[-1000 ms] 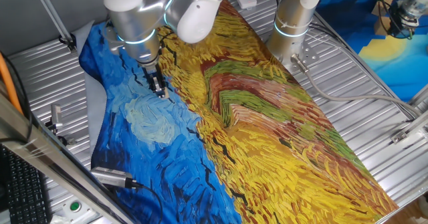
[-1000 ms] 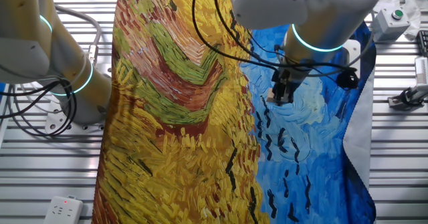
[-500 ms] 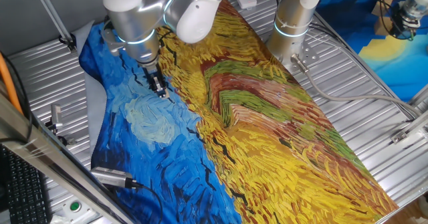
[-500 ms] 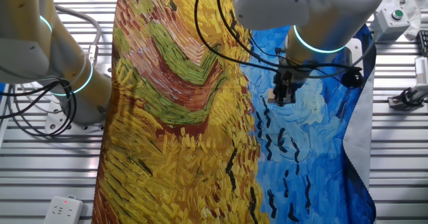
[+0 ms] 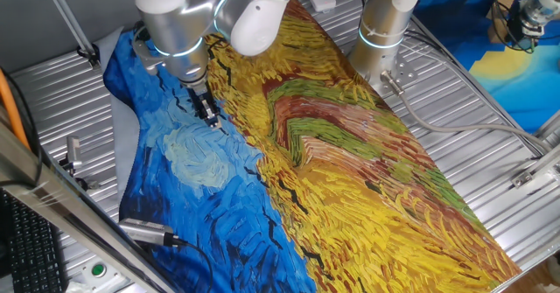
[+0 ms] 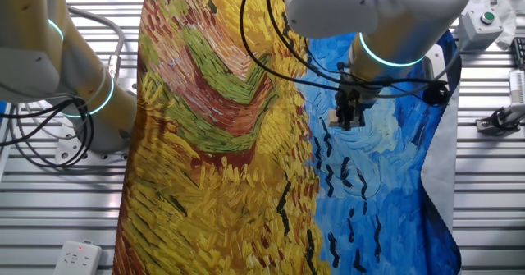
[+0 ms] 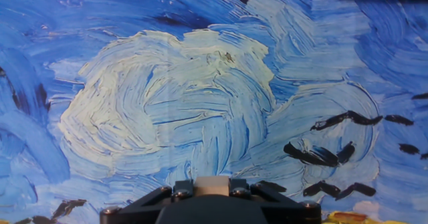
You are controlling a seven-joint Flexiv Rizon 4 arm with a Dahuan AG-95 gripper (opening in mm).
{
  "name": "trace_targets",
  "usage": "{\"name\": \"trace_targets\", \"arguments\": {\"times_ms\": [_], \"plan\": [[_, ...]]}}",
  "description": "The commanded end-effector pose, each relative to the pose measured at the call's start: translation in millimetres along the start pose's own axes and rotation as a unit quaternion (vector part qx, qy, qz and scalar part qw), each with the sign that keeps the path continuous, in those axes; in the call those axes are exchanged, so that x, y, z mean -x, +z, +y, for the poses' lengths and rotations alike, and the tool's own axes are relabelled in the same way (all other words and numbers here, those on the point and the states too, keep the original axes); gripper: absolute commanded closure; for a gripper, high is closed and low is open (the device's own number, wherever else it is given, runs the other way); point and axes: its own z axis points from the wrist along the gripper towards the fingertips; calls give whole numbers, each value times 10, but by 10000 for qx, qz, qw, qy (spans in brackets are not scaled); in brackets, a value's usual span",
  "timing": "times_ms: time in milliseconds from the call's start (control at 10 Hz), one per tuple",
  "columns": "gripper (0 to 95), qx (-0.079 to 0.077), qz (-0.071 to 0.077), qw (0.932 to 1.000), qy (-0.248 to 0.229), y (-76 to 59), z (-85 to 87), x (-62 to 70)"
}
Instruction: Pick up the small block on the left and move it to the right
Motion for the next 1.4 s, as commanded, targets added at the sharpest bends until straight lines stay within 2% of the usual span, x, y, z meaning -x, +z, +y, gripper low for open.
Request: {"name": "trace_targets", "arguments": {"times_ms": [100, 300, 1400], "plan": [[950, -10, 3, 10000, -79, 1, 0, -6], [950, -19, 41, 9999, -100, 1, 0, -6], [950, -22, 34, 10000, -62, 7, 4, -2]]}}
